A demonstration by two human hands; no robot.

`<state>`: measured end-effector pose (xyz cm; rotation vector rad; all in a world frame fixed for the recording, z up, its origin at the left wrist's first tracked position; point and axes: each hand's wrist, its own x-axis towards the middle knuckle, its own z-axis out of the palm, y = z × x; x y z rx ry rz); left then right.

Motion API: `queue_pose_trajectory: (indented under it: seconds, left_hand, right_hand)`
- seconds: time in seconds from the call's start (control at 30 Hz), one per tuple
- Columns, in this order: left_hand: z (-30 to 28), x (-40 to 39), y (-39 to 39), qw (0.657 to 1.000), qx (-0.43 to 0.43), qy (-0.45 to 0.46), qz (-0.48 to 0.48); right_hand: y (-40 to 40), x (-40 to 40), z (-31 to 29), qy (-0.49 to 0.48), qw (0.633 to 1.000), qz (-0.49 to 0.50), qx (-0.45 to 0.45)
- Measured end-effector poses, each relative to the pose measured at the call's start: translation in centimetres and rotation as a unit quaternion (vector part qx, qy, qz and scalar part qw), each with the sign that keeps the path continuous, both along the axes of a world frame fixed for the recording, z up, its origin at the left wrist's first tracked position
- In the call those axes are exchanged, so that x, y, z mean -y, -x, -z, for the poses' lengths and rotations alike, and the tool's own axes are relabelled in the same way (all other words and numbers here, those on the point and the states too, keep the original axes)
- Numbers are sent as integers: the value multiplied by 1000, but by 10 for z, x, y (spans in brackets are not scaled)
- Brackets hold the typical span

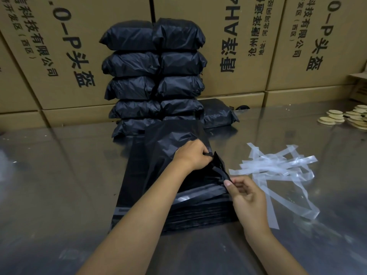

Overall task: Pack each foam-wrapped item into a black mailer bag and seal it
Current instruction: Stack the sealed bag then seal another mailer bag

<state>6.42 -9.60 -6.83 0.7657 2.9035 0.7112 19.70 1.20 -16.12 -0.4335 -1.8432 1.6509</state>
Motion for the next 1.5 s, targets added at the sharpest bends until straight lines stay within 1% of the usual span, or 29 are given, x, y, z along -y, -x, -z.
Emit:
queue_pose_trajectory:
  seconds: [0.17,0.2,0.23,0.27,0.3,0.37,0.5,0.53,0.6,0.67,0.7,0.73,0.77,0.8,0.87,0.93,0.97,1.0,1.07,1.27,1.37,1.5]
  left_hand:
    - [3,-2,1,1000,-6,28,8]
    - [4,-2,1,999,-7,30,12]
    - [3,-1,1,999,-8,30,16]
    - [3,-1,1,999,-6,27,19]
    - [3,0,2,1000,-3,23,21]
    - [4,0,2,999,-3,23,23]
    - [7,-3,2,999,-23,24,16]
    - [8,-4,2,999,-30,24,14]
    - [11,-6,1,997,-65,26,20]
    - [13,-8,0,992,-117,18,45]
    - [14,-9,1,989,-129,14,68]
    - [15,-9,2,988,-122,7,92]
    - [16,-9,3,989,-100,1,109]
    - [17,-9,4,990,-73,-1,118]
    - [22,-7,6,991,-40,11,125]
    - [26,-4,6,990,-42,18,131]
    - [28,-3,6,990,-47,18,133]
    - [29,-3,6,989,-51,18,136]
    - [29,-3,6,989,-57,19,137]
    - [28,-3,-1,989,-56,29,136]
    - [39,4,-16,987,-63,-1,144]
    - [69,25,-50,980,-90,-18,175]
  right_hand:
    - [-7,1,3,14,999,23,23]
    - [-7,0,2,-1,999,30,31]
    - [-7,-1,1,-40,998,41,39]
    - [-6,-2,-2,-106,992,54,48]
    - [-5,-3,-7,-193,977,69,62]
    - [-2,-3,-20,-343,932,87,80]
    - [10,-2,-39,-533,832,83,130]
    - [13,-3,-43,-563,810,80,143]
    - [16,-6,-46,-595,781,76,173]
    - [17,-9,-46,-609,770,72,177]
    - [17,-10,-45,-613,767,72,176]
    - [16,-11,-44,-611,769,72,175]
    - [16,-13,-42,-602,778,72,165]
    - [16,-15,-40,-582,796,67,152]
    - [14,-18,-36,-493,859,42,135]
    - [11,-19,-28,-356,928,24,104]
    - [9,-19,-24,-294,951,29,93]
    - [6,-18,-19,-248,964,38,89]
    - [1,-17,-12,-199,975,51,84]
    - [-6,-22,-5,-125,987,46,89]
    - [-5,-32,-7,-92,991,26,95]
    - [-2,-44,-12,8,992,-26,120]
